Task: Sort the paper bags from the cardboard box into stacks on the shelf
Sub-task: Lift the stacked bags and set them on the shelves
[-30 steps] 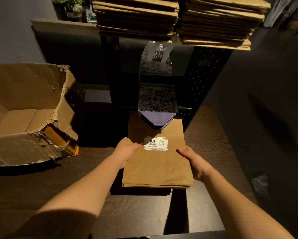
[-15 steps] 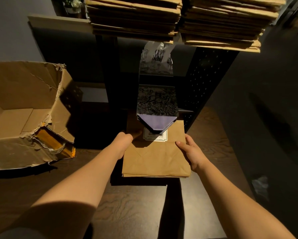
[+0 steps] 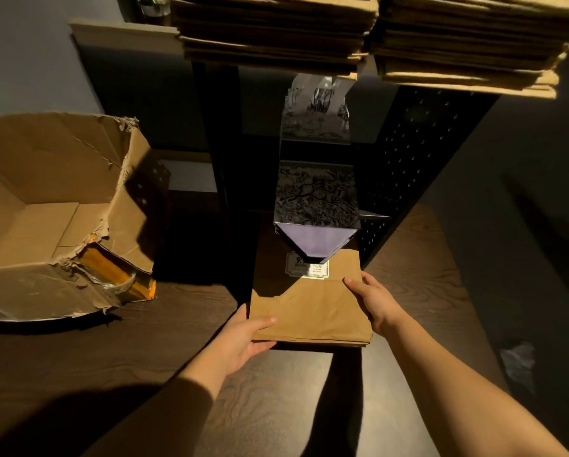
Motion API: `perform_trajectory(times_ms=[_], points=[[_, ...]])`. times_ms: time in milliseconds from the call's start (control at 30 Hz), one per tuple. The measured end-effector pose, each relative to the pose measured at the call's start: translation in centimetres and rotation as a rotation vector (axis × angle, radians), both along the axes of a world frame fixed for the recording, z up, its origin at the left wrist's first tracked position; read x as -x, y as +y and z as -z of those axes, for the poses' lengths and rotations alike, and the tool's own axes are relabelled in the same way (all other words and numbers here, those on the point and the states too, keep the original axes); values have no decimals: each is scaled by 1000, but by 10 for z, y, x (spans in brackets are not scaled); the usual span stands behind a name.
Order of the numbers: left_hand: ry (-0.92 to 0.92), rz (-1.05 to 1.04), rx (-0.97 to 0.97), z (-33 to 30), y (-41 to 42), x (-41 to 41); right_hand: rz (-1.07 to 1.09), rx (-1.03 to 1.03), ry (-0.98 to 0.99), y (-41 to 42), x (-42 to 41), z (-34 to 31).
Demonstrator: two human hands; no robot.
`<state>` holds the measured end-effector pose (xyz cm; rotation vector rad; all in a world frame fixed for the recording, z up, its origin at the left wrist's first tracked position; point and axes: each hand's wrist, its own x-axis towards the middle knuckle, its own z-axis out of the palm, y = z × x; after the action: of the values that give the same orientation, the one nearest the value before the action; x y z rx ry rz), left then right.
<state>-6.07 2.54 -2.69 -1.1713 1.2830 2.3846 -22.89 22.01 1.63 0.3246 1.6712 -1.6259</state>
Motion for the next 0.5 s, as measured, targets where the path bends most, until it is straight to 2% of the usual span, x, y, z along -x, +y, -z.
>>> perform_trajectory(times_ms=[133, 200, 300, 500], points=[[27, -68, 40, 2, 9, 2, 49, 88, -189, 12, -9, 1], [32, -90, 62, 4, 11, 1, -32, 120, -266, 22, -19, 4], [22, -148, 77, 6, 14, 4, -123, 56, -275, 33, -31, 13], [52, -311, 26, -3, 23, 18, 216, 338, -310, 27, -38, 23]])
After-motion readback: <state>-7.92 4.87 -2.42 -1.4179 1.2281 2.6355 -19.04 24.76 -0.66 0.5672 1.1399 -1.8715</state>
